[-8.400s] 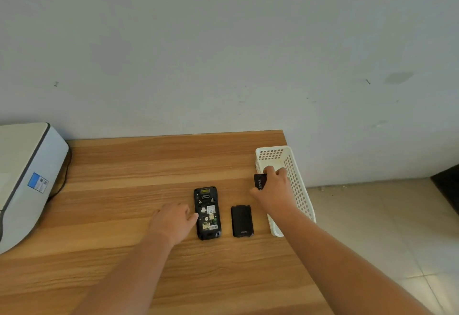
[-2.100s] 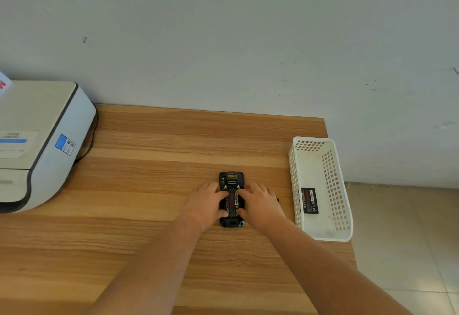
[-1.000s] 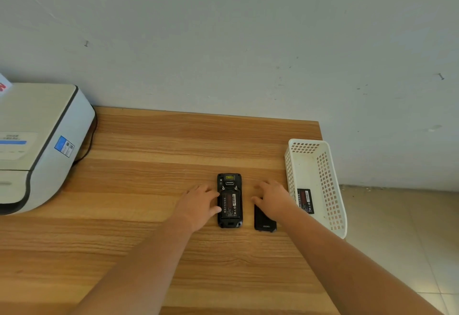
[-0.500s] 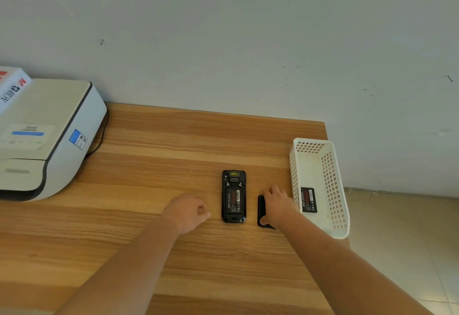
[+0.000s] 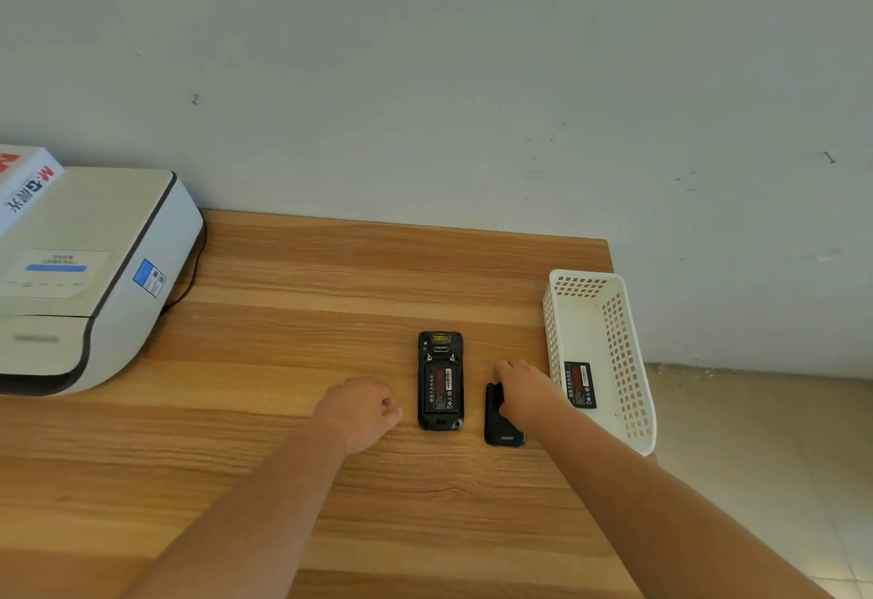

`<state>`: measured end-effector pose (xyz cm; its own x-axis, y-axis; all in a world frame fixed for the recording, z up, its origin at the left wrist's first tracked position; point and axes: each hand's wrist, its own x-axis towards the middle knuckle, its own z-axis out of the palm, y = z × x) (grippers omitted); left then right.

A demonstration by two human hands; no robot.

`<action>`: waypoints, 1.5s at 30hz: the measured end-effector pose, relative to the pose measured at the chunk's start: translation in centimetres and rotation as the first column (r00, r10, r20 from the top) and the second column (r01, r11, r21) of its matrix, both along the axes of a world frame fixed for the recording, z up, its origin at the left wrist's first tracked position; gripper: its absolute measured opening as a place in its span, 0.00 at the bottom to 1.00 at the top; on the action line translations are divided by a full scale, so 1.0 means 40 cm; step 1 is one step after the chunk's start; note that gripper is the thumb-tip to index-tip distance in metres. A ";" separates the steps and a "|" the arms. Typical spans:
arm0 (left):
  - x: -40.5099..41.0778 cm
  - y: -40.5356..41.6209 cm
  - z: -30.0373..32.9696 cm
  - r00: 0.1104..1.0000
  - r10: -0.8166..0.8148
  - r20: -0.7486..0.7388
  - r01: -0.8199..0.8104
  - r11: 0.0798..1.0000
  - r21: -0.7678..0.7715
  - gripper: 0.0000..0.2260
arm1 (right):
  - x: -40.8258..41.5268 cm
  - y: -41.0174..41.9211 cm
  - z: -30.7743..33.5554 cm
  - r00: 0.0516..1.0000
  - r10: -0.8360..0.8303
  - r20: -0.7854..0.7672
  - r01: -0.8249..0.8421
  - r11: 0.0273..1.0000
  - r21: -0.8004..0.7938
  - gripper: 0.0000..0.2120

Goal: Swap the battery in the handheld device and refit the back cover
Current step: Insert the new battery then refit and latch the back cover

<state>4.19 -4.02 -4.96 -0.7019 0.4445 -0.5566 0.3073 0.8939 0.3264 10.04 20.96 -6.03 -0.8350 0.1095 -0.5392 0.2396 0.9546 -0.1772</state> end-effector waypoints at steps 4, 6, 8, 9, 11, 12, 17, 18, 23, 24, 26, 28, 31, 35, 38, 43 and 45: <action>-0.002 0.007 0.004 1.000 0.005 -0.011 -0.005 1.000 -0.009 0.09 | -0.037 0.001 0.027 0.977 0.038 0.210 -0.034 0.999 -0.020 0.15; -0.003 0.008 0.002 1.000 0.010 -0.011 -0.010 1.000 -0.010 0.09 | -0.052 0.004 0.038 0.956 0.042 0.291 -0.028 0.998 -0.053 0.18; -0.002 0.009 -0.002 1.000 0.012 -0.009 -0.012 1.000 -0.004 0.09 | -0.061 0.011 0.055 0.946 -0.006 0.325 0.051 0.990 -0.130 0.22; -0.002 0.008 -0.004 1.000 0.015 -0.008 -0.015 1.000 0.000 0.09 | -0.066 0.017 0.063 0.945 -0.045 0.325 0.108 0.978 -0.179 0.23; -0.002 0.006 -0.005 1.000 0.022 -0.014 -0.022 1.000 0.005 0.09 | -0.084 0.025 0.081 0.942 -0.152 0.299 0.249 0.914 -0.321 0.20; -0.002 0.004 -0.005 1.000 0.026 -0.016 -0.026 1.000 0.006 0.09 | -0.096 0.026 0.091 0.935 -0.206 0.289 0.313 0.864 -0.395 0.18; -0.007 -0.006 -0.009 0.999 0.040 -0.001 -0.040 0.999 0.018 0.08 | -0.168 -0.002 0.122 0.910 -0.314 0.271 0.414 0.701 -0.581 0.16; -0.008 -0.007 -0.010 0.999 0.040 0.000 -0.040 0.999 0.018 0.08 | -0.178 -0.009 0.124 0.915 -0.305 0.262 0.402 0.703 -0.586 0.16; -0.015 -0.015 -0.011 0.998 0.059 0.011 -0.059 0.998 0.019 0.09 | -0.216 -0.039 0.099 0.931 -0.254 0.260 0.360 0.743 -0.565 0.16; -0.015 -0.017 -0.014 0.998 0.062 0.017 -0.063 0.998 0.020 0.10 | -0.221 -0.044 0.092 0.933 -0.243 0.265 0.354 0.750 -0.558 0.16; -0.017 -0.022 -0.018 0.998 0.065 0.027 -0.066 0.998 0.017 0.10 | -0.228 -0.052 0.080 0.937 -0.218 0.272 0.336 0.771 -0.541 0.17; -0.017 -0.028 -0.022 0.997 0.067 0.034 -0.068 0.998 0.012 0.10 | -0.230 -0.059 0.072 0.937 -0.206 0.283 0.330 0.788 -0.519 0.17; -0.020 -0.032 -0.027 0.996 0.077 0.035 -0.078 0.997 0.013 0.10 | -0.229 -0.063 0.063 0.933 -0.199 0.300 0.333 0.792 -0.512 0.17; -0.028 -0.031 -0.029 0.996 0.082 0.038 -0.082 0.997 0.003 0.09 | -0.227 -0.069 0.057 0.938 -0.187 0.292 0.317 0.804 -0.504 0.17; -0.029 -0.026 -0.032 0.997 0.073 0.034 -0.073 0.997 -0.001 0.09 | -0.221 -0.077 0.051 0.947 -0.157 0.281 0.281 0.829 -0.484 0.18; -0.029 -0.020 -0.038 0.996 0.075 0.037 -0.075 0.997 -0.001 0.09 | -0.211 -0.088 0.037 0.972 -0.103 0.213 0.192 0.870 -0.454 0.18; -0.031 -0.019 -0.038 0.996 0.077 0.041 -0.077 0.997 -0.005 0.09 | -0.209 -0.091 0.037 0.977 -0.076 0.197 0.157 0.885 -0.438 0.18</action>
<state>2.94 -4.77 -6.49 -0.7102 0.3881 -0.5873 0.2242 0.9156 0.3339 1.69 17.30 -4.54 -0.7227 -0.0876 -0.6856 0.4093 0.7451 -0.5266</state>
